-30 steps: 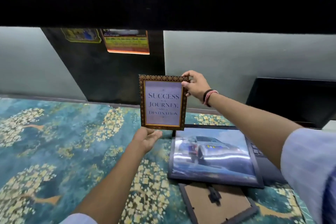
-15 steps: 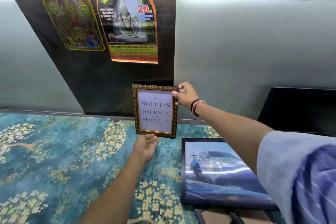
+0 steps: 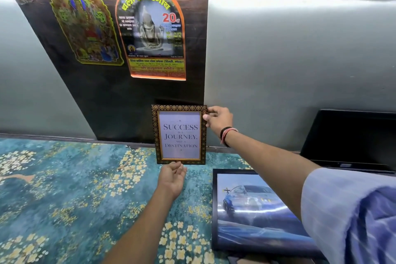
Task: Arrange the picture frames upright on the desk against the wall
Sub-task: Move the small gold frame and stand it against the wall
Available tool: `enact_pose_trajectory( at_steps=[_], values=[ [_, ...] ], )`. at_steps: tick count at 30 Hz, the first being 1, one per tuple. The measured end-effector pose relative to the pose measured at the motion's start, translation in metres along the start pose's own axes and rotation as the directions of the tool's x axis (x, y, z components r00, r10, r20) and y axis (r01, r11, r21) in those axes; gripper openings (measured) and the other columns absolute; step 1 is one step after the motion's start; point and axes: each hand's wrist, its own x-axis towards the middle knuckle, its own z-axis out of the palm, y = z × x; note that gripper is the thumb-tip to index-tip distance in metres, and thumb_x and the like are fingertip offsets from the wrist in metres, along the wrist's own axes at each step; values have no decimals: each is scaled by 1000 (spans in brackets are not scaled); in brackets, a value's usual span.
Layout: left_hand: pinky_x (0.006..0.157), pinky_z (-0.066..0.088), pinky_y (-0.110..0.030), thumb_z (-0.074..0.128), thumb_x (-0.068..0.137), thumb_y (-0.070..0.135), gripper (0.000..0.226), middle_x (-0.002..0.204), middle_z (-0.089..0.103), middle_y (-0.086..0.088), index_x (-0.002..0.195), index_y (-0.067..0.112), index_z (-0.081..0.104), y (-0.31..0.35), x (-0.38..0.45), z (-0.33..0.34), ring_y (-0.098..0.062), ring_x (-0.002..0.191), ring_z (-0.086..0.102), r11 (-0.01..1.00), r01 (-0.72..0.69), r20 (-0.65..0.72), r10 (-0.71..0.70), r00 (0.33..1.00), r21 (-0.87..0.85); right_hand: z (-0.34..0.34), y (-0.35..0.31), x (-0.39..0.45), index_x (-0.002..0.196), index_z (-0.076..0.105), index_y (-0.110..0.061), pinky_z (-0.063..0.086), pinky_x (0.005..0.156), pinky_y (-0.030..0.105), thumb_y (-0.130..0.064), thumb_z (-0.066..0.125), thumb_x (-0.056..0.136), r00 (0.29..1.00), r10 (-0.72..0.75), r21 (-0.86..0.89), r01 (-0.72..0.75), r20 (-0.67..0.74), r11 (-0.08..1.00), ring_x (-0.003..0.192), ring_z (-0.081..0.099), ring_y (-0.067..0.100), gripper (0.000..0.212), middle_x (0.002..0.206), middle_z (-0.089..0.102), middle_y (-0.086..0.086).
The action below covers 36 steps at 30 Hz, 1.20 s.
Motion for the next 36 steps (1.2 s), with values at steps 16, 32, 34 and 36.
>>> enact_pose_trajectory(
  at_steps=[16,32,34,36],
  values=[
    [106,46,-34,49,102,-2,30,130,55,-18,133,-1,54,-20,-15,-5,-27,126,56,977,-1,108,-23,994,211,-18,46,-21,86,77,-15,59,89,46,-53,72,65,987,158,-53,-157,28,986,93,74,31,44,85,78,8],
    [72,53,-40,64,86,1,30,119,65,-22,116,-5,61,-116,-70,27,-40,109,65,38,-86,71,292,954,996,-247,174,-146,119,60,4,43,101,46,-17,60,82,796,492,-582,-598,-352,552,123,50,44,43,134,51,30],
    [81,52,-40,60,90,0,33,126,63,-24,123,-4,58,-121,-75,31,-41,116,62,-11,-65,65,319,945,998,-249,175,-146,106,66,5,49,95,45,-13,59,84,831,463,-563,-552,-308,616,116,57,45,30,126,58,31],
    [75,48,-39,60,92,1,30,125,64,-24,121,-4,60,-121,-77,32,-41,114,63,-2,-66,62,359,931,998,-250,171,-143,102,67,5,51,89,43,-11,59,83,847,429,-526,-531,-313,664,111,61,45,27,120,62,31]
  ],
)
